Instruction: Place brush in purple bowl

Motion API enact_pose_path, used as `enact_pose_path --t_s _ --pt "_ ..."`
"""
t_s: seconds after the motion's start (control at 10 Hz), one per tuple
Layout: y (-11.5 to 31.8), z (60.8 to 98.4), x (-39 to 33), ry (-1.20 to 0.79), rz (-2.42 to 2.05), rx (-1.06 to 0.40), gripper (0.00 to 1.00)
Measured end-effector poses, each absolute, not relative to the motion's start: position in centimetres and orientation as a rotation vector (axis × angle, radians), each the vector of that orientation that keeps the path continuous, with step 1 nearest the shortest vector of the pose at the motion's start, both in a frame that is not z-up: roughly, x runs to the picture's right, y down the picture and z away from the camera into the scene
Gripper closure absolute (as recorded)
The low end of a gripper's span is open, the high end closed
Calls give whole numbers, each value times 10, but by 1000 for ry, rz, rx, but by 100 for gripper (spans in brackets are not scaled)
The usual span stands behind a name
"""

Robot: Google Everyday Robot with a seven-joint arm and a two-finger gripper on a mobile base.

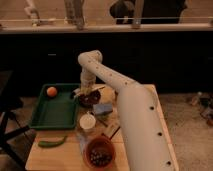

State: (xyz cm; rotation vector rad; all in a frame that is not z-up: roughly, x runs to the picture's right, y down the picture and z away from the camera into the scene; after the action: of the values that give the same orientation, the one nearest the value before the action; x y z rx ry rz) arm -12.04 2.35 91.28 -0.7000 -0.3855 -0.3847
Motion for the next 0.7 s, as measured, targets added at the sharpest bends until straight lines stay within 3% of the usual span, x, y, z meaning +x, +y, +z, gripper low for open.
enact_pose_path --t_s 0.7 --pt "37 913 -98 -333 -320 -756 100"
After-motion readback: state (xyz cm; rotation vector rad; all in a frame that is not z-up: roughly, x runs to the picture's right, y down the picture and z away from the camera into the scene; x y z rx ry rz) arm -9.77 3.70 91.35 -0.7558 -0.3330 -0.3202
